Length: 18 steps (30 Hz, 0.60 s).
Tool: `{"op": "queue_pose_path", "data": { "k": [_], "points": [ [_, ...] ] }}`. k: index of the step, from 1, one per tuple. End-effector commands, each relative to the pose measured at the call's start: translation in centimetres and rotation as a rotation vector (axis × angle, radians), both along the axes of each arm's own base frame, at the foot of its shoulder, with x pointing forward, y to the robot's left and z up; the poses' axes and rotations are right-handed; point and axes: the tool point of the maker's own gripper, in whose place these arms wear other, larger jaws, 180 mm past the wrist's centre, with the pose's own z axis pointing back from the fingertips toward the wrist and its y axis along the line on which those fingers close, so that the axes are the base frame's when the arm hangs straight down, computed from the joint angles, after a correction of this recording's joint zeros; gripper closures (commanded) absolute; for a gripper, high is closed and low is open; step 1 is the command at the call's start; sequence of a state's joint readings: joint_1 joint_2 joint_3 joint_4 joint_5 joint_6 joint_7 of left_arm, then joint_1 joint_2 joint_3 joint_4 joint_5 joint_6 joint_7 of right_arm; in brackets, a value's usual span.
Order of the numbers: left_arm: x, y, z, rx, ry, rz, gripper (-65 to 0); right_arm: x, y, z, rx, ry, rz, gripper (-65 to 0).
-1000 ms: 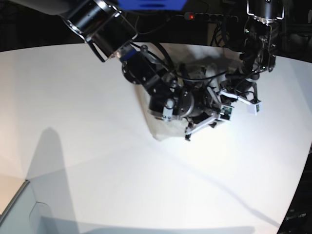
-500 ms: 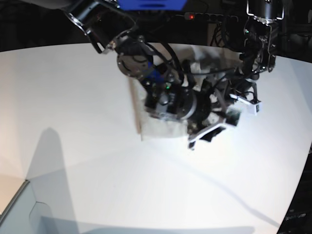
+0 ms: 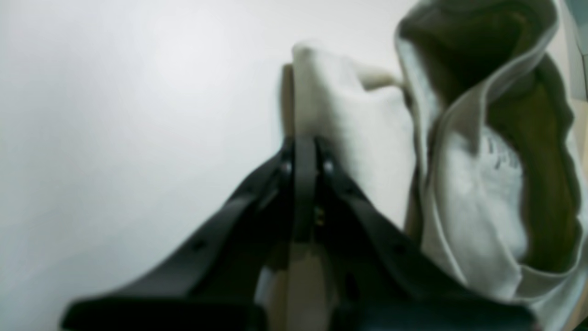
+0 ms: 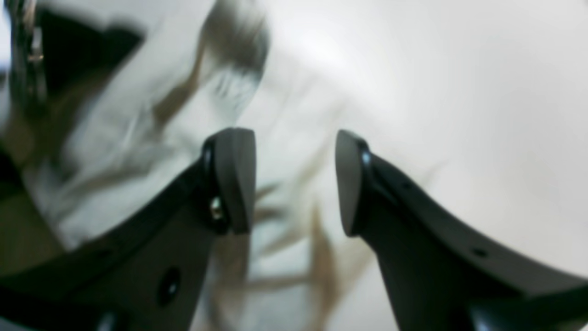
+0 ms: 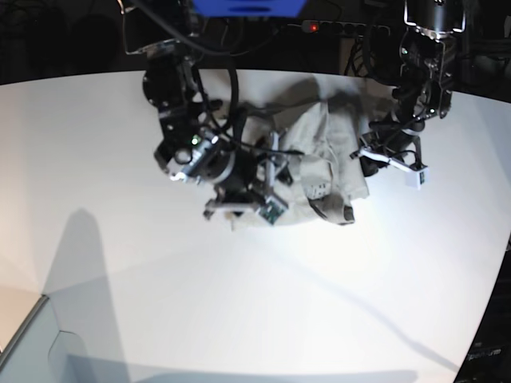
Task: Layout the t-shirt on the table in an organized manner, then fold the t-shirt properly
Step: 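Grasp the strip end with the right gripper and fold it over, then press and straighten the folded bundle with both grippers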
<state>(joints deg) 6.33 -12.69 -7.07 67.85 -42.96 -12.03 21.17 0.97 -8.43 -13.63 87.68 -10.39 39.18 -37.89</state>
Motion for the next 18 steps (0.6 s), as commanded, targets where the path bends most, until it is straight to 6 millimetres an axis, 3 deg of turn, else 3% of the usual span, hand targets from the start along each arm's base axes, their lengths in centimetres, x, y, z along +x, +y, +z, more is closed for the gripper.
{"op": "queue_pose_path", "data": {
  "k": [1, 5, 13, 18],
  "points": [
    [1.1, 0.4, 1.3, -0.002, -0.049, 0.001, 0.0, -0.1, 1.2, 0.4, 0.041, -0.005, 0.025, -25.4],
    [1.1, 0.4, 1.3, -0.002, -0.050, 0.002, 0.0, -3.8, 4.3, -2.6, 0.054, 0.085, 0.130, -25.2],
    [1.1, 0.5, 1.3, -0.003, -0.050, 0.003, 0.0, -8.7, 8.8, -3.8, 0.113, 0.128, 0.275, -25.6],
    [1.3, 0.4, 1.7, -0.005, -0.061, 0.003, -13.9, -9.4, 8.8, -4.4, 0.100, 0.151, 0.285, -25.6]
  ]
}}
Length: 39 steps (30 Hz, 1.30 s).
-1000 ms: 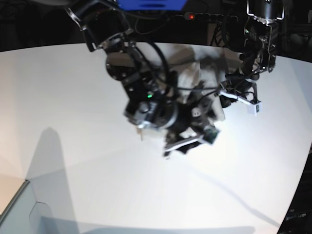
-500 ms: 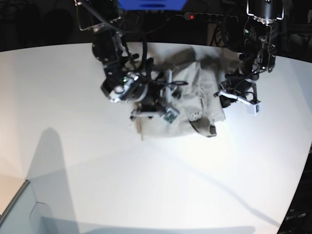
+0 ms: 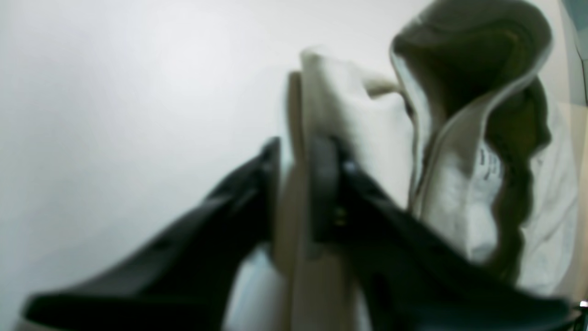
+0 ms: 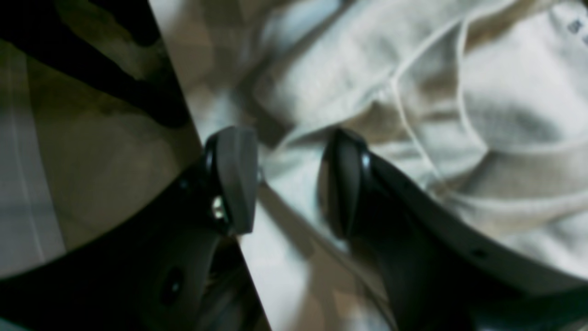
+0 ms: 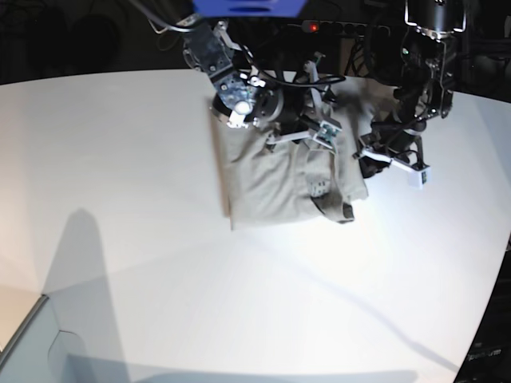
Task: Layout the t-shirt on the table in an organized manner, then fold the t-shirt properly
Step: 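Press and straighten the folded bundle with both grippers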
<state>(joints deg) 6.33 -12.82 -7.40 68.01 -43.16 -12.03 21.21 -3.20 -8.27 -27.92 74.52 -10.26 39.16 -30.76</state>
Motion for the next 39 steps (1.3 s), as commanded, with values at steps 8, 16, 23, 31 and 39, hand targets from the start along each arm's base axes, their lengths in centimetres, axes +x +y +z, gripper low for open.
{"op": "queue_pose_path", "data": {
  "k": [8, 16, 23, 31, 39],
  "points": [
    [1.3, -0.4, 6.2, 0.027, -0.179, -0.058, -34.8, 1.5, 0.2, 6.7, 0.128, -0.170, -0.039, -25.6],
    [-0.9, -2.1, 5.9, 0.005, -0.160, -0.086, -42.3, 3.1, -5.1, 9.2, 0.119, -0.253, -0.194, -25.4],
    [-0.1, -6.4, 5.2, -0.086, -0.151, -0.102, -42.3, 4.5, -10.8, 8.5, 0.056, -0.252, -0.361, -25.3],
    [0.5, -8.6, 5.6, -0.108, -0.120, -0.180, -42.3, 3.9, -13.1, 7.6, 0.023, -0.229, -0.421, -25.3],
    [0.4, -8.6, 5.1, -0.107, -0.108, -0.178, -42.1, 4.0, -14.1, 7.3, 0.008, -0.225, -0.447, -25.2]
  ]
}}
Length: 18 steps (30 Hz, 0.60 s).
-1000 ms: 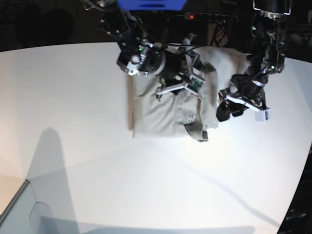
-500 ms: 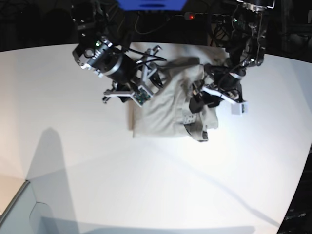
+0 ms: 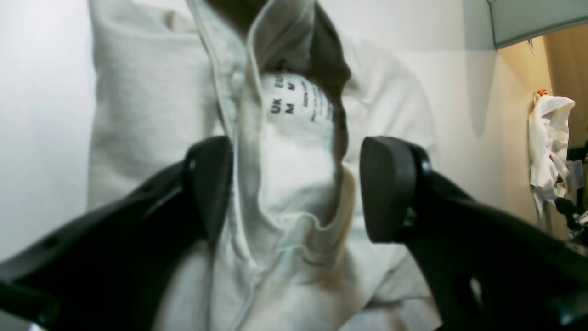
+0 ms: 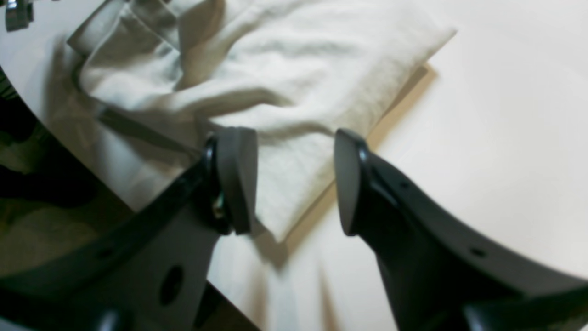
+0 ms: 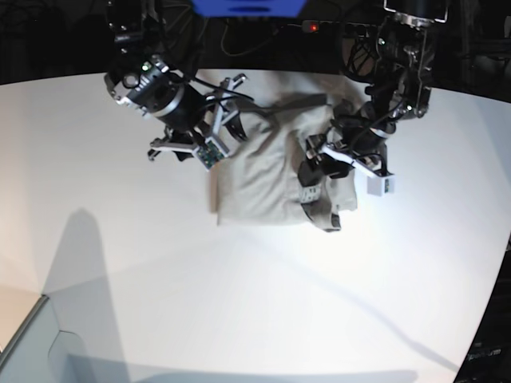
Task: Layout the t-shirt on the table in an organized manner, then fold the t-shirt properly
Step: 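Press and straighten the folded bundle with both grippers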
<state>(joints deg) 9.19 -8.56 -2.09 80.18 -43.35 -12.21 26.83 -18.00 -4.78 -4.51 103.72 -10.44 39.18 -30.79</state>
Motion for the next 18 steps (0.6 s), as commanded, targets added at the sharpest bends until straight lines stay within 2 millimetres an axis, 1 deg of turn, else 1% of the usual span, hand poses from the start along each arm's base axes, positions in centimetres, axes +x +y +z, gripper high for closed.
{"op": "queue_pose_path", "data": {
  "k": [1, 3, 4, 8, 11, 13, 16, 18],
  "points": [
    [0.7, 0.1, 0.8, -0.009, -0.033, 0.005, -42.0, 0.5, 0.7, 1.2, 0.039, -0.039, 0.011, -25.2],
    [0.4, 0.1, 0.0, -0.010, -0.010, 0.007, -40.3, 0.5, 0.7, 1.2, 0.039, -0.039, 0.011, -25.2],
    [0.7, 0.1, -0.1, -0.009, -0.010, 0.006, -37.3, 0.5, 0.7, 1.2, 0.039, -0.039, 0.011, -25.2],
    [0.8, 0.3, -0.7, -0.009, 0.008, 0.010, -21.0, 0.6, 0.8, 1.3, 0.040, -0.040, 0.013, -25.2],
    [0.9, 0.2, -0.8, -0.010, 0.010, 0.011, -11.7, 0.6, 0.8, 1.3, 0.040, -0.040, 0.013, -25.2],
    [0.8, -0.4, -0.8, -0.028, 0.012, 0.015, -7.0, 0.6, 0.8, 1.3, 0.040, -0.040, 0.013, -25.2],
    [0.9, -0.8, -0.8, -0.037, 0.012, 0.016, 0.0, 0.6, 0.8, 1.3, 0.040, -0.040, 0.013, -25.2],
    [0.9, -1.0, -0.5, -0.041, 0.004, 0.012, -0.2, 0.5, 0.7, 1.3, 0.038, -0.040, 0.013, -25.2]
  ]
}}
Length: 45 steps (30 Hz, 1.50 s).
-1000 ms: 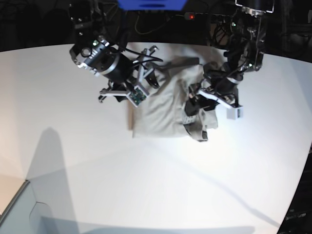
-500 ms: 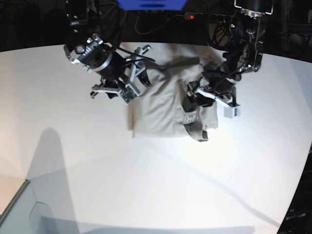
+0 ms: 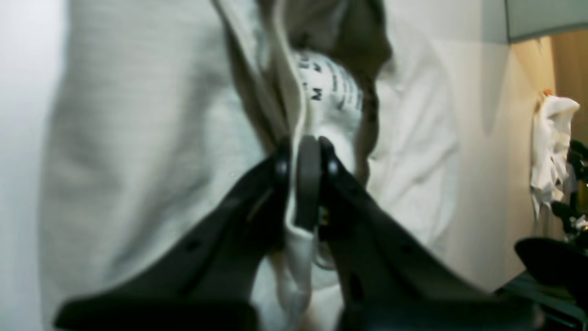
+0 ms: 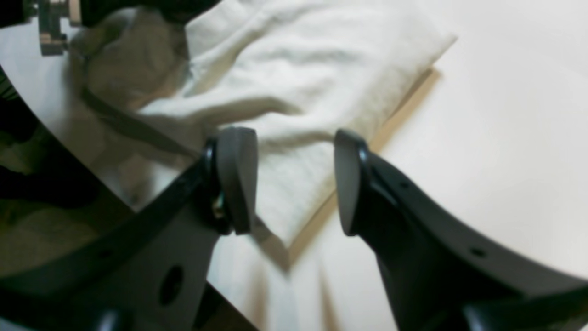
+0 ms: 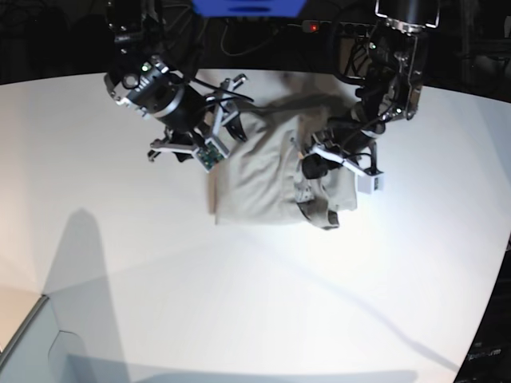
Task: Layout the t-shirt on the table in an organized manner, then fold the t-shirt properly
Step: 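Press and straighten the folded bundle with both grippers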
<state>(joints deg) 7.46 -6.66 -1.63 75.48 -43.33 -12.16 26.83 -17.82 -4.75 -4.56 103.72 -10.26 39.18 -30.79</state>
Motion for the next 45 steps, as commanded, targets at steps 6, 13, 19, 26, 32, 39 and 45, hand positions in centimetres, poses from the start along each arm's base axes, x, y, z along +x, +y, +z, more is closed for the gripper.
{"op": "queue_pose_path", "data": {
  "k": [6, 13, 19, 26, 32, 39, 45],
  "points": [
    [2.0, -0.4, 6.1, -0.022, -0.177, -0.001, -0.1, 0.4, 0.7, 1.2, 0.034, -0.037, 0.012, -25.2],
    [1.1, 2.0, 9.7, 0.004, -0.267, 0.049, -0.1, 0.4, 0.2, 1.0, 0.017, -0.037, 0.019, -25.2],
    [0.1, 6.3, 8.7, 0.048, -0.238, 0.150, -0.1, 0.3, 0.1, 0.9, 0.015, -0.036, 0.019, -25.2],
    [0.2, 7.2, 5.4, 0.044, -0.155, 0.178, -0.1, 0.6, 0.5, 1.1, 0.025, -0.041, 0.023, -25.2],
    [-1.1, 7.5, 3.6, 0.044, -0.101, 0.191, 0.0, 0.6, 0.2, 1.0, 0.019, -0.040, 0.021, -25.2],
    [0.0, 7.0, 7.6, 0.048, -0.207, 0.179, 0.0, 0.4, 0.6, 0.9, 0.025, -0.035, 0.025, -25.2],
    [-1.7, 8.2, 9.6, 0.083, -0.246, 0.195, 0.0, 0.7, 0.5, 1.1, 0.023, -0.042, 0.024, -25.2]
  ]
}}
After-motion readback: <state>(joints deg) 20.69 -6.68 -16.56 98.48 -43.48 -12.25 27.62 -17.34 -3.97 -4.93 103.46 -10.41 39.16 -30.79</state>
